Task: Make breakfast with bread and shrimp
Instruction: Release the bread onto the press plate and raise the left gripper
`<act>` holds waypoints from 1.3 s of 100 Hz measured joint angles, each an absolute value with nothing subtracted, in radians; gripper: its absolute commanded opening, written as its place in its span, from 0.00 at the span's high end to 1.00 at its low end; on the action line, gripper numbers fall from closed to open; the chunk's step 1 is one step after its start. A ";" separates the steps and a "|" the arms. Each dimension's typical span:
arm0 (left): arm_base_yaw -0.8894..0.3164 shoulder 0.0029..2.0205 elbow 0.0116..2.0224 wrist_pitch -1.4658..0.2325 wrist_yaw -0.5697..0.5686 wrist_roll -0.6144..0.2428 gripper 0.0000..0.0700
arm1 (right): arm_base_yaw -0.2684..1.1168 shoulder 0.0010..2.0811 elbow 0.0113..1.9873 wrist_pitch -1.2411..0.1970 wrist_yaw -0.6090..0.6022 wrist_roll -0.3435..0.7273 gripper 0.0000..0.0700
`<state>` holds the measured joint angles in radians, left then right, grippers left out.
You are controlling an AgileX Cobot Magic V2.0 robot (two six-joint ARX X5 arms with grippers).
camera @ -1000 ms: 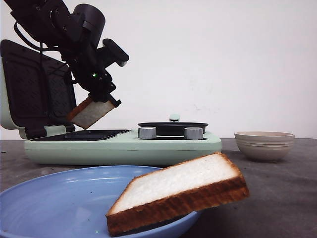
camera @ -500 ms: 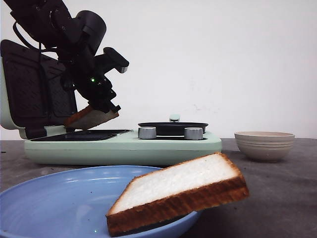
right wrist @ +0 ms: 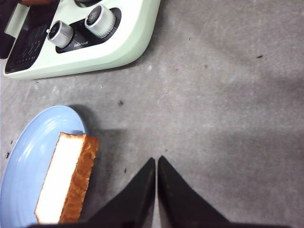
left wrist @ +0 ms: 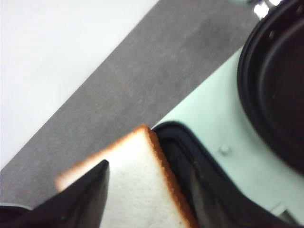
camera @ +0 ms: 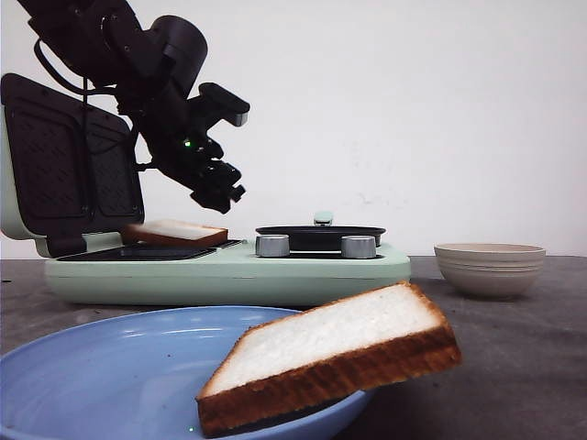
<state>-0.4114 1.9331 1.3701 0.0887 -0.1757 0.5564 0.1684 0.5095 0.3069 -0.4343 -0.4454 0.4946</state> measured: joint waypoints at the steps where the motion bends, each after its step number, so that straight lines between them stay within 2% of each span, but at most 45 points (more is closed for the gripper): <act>1: -0.413 1.933 1.370 0.090 -0.175 0.553 0.49 | 0.168 0.509 0.307 -0.434 -0.445 0.495 1.00; 31: -0.446 1.933 1.371 0.095 -0.152 0.485 0.47 | 0.168 0.509 0.307 -0.434 -0.445 0.495 1.00; 44: -0.467 1.935 1.391 0.094 -0.151 0.453 0.31 | 0.168 0.509 0.307 -0.434 -0.445 0.495 1.00; 69: -0.495 1.935 1.534 -0.027 -0.144 0.354 0.31 | 0.168 0.509 0.307 -0.434 -0.445 0.495 1.00; 90: -0.491 1.879 1.617 -0.178 0.012 0.273 0.32 | 0.168 0.509 0.307 -0.434 -0.445 0.495 1.00; 109: -0.448 1.731 1.617 -0.256 0.123 0.173 0.32 | 0.168 0.509 0.307 -0.435 -0.445 0.495 1.00; 130: -0.402 1.593 1.618 -0.381 0.229 0.111 0.33 | 0.168 0.509 0.307 -0.435 -0.477 0.495 1.00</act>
<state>-0.4015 1.5929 1.6184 -0.3805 0.2291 0.1108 0.1684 0.5095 0.3069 -0.4355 -0.4770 0.4946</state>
